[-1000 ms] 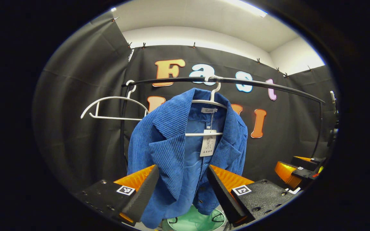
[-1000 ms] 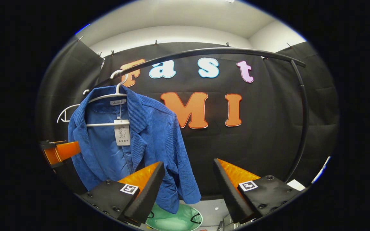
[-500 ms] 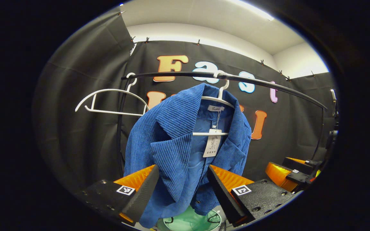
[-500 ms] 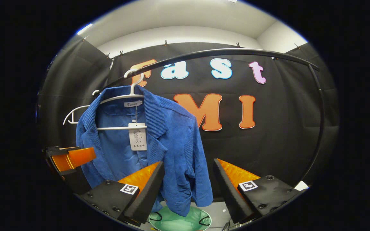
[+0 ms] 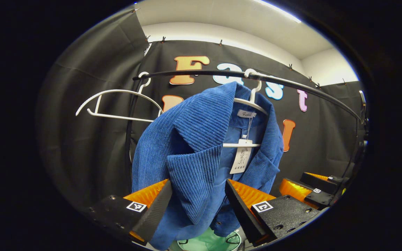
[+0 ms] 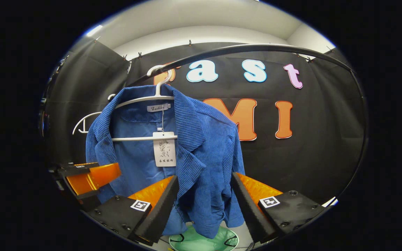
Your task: Grasp the clothes on the hanger with both hands and then place them into the laundry hamper below.
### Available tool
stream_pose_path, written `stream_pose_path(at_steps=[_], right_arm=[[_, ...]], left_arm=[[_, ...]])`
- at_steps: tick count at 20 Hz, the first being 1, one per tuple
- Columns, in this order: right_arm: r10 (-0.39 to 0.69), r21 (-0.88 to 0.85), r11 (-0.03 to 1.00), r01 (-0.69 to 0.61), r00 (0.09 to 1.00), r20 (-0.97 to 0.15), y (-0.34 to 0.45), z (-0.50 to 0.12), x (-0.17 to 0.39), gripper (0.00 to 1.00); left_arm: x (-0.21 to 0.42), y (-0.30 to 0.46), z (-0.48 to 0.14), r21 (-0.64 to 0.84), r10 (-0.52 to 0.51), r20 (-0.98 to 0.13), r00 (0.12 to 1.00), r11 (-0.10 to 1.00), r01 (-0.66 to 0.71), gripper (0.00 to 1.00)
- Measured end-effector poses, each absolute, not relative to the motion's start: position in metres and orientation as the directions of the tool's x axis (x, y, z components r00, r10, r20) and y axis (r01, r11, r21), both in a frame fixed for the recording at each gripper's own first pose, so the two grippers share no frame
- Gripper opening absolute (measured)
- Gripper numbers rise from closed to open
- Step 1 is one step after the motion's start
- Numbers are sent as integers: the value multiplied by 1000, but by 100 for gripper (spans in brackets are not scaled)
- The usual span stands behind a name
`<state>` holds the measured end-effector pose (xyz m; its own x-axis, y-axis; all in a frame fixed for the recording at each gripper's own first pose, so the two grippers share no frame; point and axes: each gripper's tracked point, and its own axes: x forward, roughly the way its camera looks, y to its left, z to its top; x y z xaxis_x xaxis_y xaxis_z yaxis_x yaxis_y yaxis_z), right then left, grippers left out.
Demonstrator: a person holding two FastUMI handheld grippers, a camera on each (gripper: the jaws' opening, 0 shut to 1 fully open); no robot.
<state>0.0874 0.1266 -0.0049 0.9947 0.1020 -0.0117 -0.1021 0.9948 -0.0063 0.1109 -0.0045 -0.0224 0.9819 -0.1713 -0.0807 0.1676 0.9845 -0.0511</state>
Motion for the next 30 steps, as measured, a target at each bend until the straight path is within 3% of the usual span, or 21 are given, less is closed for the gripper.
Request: stream_pose_path(at_steps=[8, 11, 12, 13, 14, 18, 19, 20, 23, 25, 28, 30], right_arm=[[95, 11, 995, -94, 994, -50, 125, -18, 129, 98], [108, 17, 994, -107, 993, -54, 128, -20, 142, 98], [113, 19, 994, -112, 992, -53, 130, -20, 146, 98], [119, 21, 993, -118, 992, -50, 132, -20, 148, 98], [124, 22, 992, -124, 991, -47, 134, -20, 152, 89], [163, 17, 987, -163, 986, -34, 144, -14, 164, 94], [172, 13, 985, -172, 985, -30, 146, -12, 168, 84], [185, 9, 983, -184, 982, -29, 150, -13, 171, 87], [207, 18, 978, -207, 978, -35, 154, -14, 177, 66], [217, 22, 976, -216, 976, -36, 155, -14, 181, 60], [231, 20, 973, -230, 972, -34, 155, -12, 186, 42], [245, 46, 969, -244, 969, -36, 156, -11, 186, 29]], left_arm=[[130, -5, -41, -51, -172, -116, 978, 985, 167, 94], [137, -3, -40, -55, -161, -112, 981, 986, 155, 82], [140, -2, -40, -55, -158, -112, 981, 987, 153, 86], [142, -2, -39, -53, -154, -114, 981, 987, 149, 83], [144, 0, -39, -53, -152, -113, 982, 988, 147, 81], [153, 3, -38, -60, -147, -109, 983, 988, 142, 68], [155, 2, -38, -63, -155, -109, 982, 987, 148, 63], [156, 2, -39, -61, -158, -114, 981, 986, 152, 54], [159, 7, -37, -45, -157, -117, 981, 987, 153, 31], [160, 7, -35, -50, -177, -102, 979, 984, 172, 15], [159, 7, -38, -53, -184, -138, 973, 983, 178, 5], [155, -1, -39, -80, -233, -170, 957, 972, 223, 3]])
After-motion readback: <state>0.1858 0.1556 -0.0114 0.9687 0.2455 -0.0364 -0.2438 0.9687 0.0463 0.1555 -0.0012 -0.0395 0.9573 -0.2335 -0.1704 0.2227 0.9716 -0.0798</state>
